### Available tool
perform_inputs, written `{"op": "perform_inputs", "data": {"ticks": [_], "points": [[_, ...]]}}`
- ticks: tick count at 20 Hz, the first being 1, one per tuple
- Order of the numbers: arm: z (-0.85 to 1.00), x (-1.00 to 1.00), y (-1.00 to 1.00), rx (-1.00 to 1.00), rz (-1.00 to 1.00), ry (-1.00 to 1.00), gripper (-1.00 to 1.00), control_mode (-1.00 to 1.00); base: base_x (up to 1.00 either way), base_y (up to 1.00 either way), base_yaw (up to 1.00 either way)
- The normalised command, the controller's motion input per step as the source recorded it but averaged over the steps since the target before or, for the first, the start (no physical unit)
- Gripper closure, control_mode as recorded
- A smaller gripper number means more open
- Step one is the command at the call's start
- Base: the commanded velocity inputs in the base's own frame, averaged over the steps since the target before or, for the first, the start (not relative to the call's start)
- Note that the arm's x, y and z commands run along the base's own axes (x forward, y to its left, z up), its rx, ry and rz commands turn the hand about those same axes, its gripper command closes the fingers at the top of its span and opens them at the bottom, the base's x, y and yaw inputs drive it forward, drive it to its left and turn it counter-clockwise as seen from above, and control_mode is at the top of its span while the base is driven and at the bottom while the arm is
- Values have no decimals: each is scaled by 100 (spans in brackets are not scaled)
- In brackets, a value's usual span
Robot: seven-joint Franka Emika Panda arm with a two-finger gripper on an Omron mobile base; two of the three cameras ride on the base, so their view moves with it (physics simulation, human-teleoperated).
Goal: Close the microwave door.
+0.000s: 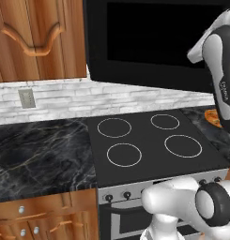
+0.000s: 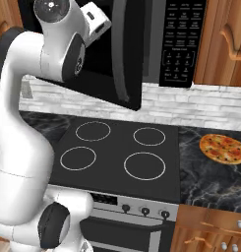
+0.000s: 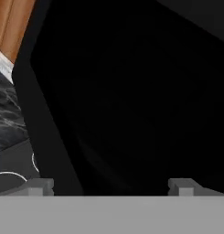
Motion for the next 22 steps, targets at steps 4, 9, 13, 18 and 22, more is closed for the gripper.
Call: {"op": "perform_inputs", "data": {"ticks": [4,9,13,18,22], "points": [[-15,100,-83,0,-4,36,-100,-100,0,0,0],[-23,100,-62,4,0,8,-100,-100,0,0,0],[-28,100,-30,12,0,-6,-100,-100,0,0,0],[-33,100,-19,12,0,-17,-100,-100,0,0,0],[-20,57,-4,10,0,-20,-100,-100,0,0,0]]}}
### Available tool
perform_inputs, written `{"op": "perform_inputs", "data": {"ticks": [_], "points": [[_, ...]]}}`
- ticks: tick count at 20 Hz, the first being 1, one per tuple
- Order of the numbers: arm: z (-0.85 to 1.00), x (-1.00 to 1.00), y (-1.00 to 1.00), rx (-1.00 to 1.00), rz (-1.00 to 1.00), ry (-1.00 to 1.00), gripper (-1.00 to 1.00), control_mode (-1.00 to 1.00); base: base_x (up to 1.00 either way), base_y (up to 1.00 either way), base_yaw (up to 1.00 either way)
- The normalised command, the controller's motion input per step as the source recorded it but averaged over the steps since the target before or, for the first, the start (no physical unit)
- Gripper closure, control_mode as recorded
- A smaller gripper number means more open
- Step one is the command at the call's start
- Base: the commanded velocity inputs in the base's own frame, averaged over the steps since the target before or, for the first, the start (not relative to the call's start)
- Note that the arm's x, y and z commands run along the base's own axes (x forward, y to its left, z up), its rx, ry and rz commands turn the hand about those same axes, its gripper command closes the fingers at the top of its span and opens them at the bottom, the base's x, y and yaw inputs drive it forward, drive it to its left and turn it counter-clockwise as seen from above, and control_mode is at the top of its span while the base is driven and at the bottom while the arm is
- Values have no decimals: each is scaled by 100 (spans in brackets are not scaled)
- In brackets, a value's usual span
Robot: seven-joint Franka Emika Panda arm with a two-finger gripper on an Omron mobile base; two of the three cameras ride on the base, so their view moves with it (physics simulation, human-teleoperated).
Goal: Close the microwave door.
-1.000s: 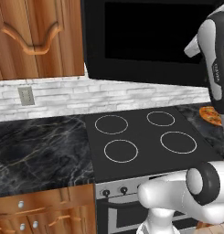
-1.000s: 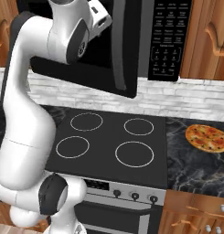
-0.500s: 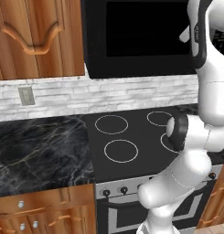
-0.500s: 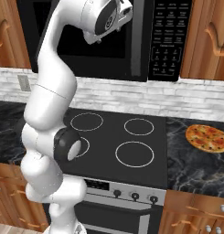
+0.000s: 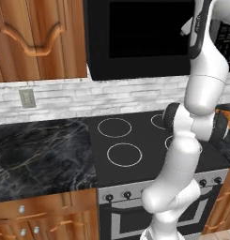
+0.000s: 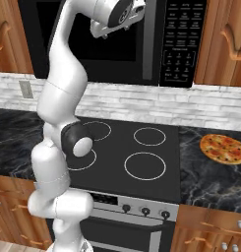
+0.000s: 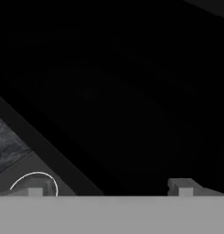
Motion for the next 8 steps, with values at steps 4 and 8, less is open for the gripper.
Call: {"op": "perform_inputs", "data": {"ticks": [4,8], "points": [[-7,-96,0,12,-9,-37,-100,-100,0,0,0],[-73,-100,22,1,-4,-49,-100,-100,0,0,0]]}}
